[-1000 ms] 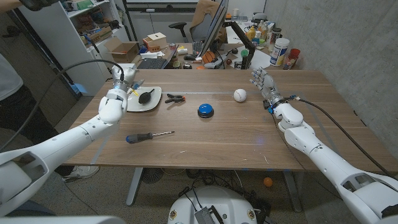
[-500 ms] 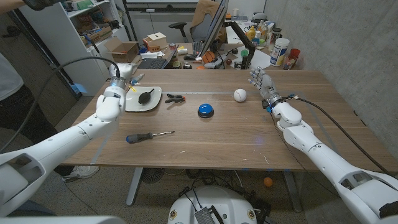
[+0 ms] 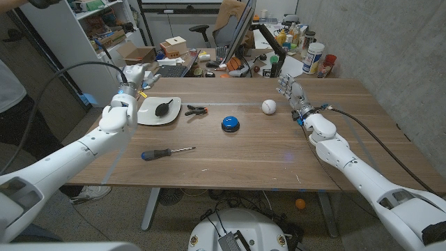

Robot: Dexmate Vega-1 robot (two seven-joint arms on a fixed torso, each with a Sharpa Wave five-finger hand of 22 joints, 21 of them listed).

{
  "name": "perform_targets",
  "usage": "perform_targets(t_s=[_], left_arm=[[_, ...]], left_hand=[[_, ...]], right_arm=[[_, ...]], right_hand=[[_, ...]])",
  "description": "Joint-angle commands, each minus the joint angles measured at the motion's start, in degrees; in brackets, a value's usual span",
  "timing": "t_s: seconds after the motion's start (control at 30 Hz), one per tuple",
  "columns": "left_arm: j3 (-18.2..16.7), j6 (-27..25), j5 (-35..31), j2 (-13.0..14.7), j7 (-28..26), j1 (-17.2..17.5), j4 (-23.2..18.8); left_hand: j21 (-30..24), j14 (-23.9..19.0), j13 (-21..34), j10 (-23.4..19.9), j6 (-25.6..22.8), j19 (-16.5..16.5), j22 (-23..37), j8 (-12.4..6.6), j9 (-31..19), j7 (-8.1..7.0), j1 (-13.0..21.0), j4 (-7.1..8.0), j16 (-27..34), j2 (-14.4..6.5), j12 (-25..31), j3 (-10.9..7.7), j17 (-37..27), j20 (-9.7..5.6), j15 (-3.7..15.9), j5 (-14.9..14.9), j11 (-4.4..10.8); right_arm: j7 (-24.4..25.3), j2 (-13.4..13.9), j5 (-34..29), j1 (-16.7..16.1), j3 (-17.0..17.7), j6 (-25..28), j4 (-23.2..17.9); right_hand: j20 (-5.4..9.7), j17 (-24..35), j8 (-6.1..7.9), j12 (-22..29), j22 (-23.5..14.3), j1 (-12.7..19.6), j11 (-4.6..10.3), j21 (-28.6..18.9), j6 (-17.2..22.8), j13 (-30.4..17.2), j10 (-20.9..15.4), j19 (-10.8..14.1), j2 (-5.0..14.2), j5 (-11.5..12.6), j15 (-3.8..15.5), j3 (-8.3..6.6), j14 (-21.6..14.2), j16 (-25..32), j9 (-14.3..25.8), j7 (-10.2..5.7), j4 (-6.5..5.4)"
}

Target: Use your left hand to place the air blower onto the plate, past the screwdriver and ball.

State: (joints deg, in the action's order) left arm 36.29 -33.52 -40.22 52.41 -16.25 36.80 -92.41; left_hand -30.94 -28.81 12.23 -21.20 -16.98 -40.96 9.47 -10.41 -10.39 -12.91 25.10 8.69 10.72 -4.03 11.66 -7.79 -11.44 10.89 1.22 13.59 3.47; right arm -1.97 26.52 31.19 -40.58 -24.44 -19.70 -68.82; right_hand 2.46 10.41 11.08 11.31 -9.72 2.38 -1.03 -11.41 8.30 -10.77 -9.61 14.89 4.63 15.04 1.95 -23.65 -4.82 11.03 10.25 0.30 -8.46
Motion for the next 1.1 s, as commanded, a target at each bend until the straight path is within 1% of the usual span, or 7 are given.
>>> perform_targets(t_s=[0.03,0.33,0.5,0.63,0.77,0.93,1.1], left_arm=[[-10.30,5.23,10.21,1.42,-6.90,7.10,-5.42],[-12.79,8.34,15.21,1.38,-8.38,8.36,-6.89],[-13.91,9.19,17.35,1.26,-8.72,8.99,-7.96],[-14.54,9.81,18.86,1.15,-8.63,9.30,-8.71],[-14.82,10.23,19.57,0.98,-9.11,9.67,-9.43],[-15.50,11.81,20.54,0.93,-10.11,10.47,-10.08],[-16.46,12.28,21.33,1.13,-10.60,11.52,-11.33]], left_hand=[[1.24,2.16,0.19,1.25,0.76,0.94,0.37,-0.04,-0.16,0.21,-1.09,0.12,-0.35,-0.44,-0.07,0.45,0.05,0.89,-0.94,0.55,-0.58],[3.61,3.90,0.17,3.56,4.57,3.14,0.47,0.55,-0.13,0.30,-2.86,0.39,0.00,-2.12,-0.28,0.48,0.14,1.26,-1.33,0.84,-1.40],[5.01,4.08,0.16,3.75,5.28,4.85,0.41,0.32,-0.15,1.68,-3.86,0.55,0.15,-2.78,-0.08,0.57,0.22,1.42,-1.30,0.90,-2.04],[8.79,4.90,-0.05,3.74,5.92,9.80,0.17,0.00,0.00,4.53,-5.83,0.52,0.09,-2.91,0.20,1.21,0.52,1.65,-1.74,1.02,-2.11],[13.66,5.90,-0.47,3.28,5.29,15.68,0.12,-0.35,0.16,7.72,-8.28,0.45,0.05,-2.62,0.35,2.33,0.86,1.66,-1.88,1.39,-3.51],[16.55,4.07,-0.86,1.59,3.99,18.15,0.24,-0.65,0.19,11.84,-11.25,1.04,0.76,-3.30,0.74,3.37,0.97,1.55,-1.74,1.98,-4.15],[17.51,4.24,-0.97,0.92,3.21,19.00,0.28,-0.76,0.21,13.29,-12.36,1.25,0.58,-3.86,0.82,3.59,0.99,1.53,-2.02,2.29,-4.52]], right_arm=[[-0.63,-0.39,-0.21,1.09,-0.20,-0.47,0.70],[-1.38,-0.58,0.08,1.51,-0.13,-1.02,1.58],[-1.58,-0.35,0.41,1.11,0.17,-1.37,1.41],[-1.86,-0.21,0.63,0.88,0.35,-1.67,1.42],[-2.04,-0.06,0.94,0.46,0.55,-1.89,1.27],[-1.57,0.62,1.11,-0.69,0.90,-1.64,-0.18],[-0.58,1.51,1.32,-2.49,1.50,-1.44,-2.72]], right_hand=[[2.42,0.02,-0.08,0.00,-0.20,0.22,0.05,0.17,0.38,-0.28,-0.67,0.13,2.70,0.38,1.20,-0.20,-0.57,-0.12,0.26,-0.03,0.27],[2.46,0.02,-0.09,0.03,-0.20,0.25,0.07,0.16,0.38,-0.28,-0.76,0.14,2.70,0.37,1.24,-0.24,-0.61,-0.13,0.26,-0.02,0.28],[2.42,0.03,-0.09,0.04,-0.21,0.26,-0.07,0.16,0.38,-0.29,-0.80,0.13,2.70,0.37,1.22,-0.26,-0.81,-0.06,0.26,-0.02,0.28],[2.50,0.03,-0.07,0.07,-0.21,0.27,-0.02,0.16,0.44,-0.29,-0.89,0.13,2.69,0.36,1.18,-0.28,-0.94,-0.03,0.26,0.01,0.29],[2.53,0.04,-0.06,0.12,-0.21,0.27,-0.10,0.16,0.49,-0.30,-1.06,0.12,2.68,0.36,1.19,-0.28,-1.05,0.00,0.26,0.00,0.28],[2.78,0.05,-0.05,0.13,-0.21,0.25,-0.12,0.22,0.52,-0.30,-1.11,-0.04,2.65,0.35,1.15,-0.28,-1.08,-0.01,0.26,0.03,0.27],[2.95,0.06,-0.05,0.14,-0.21,0.23,-0.14,0.25,0.53,-0.31,-1.16,-0.15,2.62,0.34,1.07,-0.27,-1.13,-0.01,0.26,0.09,0.26]])
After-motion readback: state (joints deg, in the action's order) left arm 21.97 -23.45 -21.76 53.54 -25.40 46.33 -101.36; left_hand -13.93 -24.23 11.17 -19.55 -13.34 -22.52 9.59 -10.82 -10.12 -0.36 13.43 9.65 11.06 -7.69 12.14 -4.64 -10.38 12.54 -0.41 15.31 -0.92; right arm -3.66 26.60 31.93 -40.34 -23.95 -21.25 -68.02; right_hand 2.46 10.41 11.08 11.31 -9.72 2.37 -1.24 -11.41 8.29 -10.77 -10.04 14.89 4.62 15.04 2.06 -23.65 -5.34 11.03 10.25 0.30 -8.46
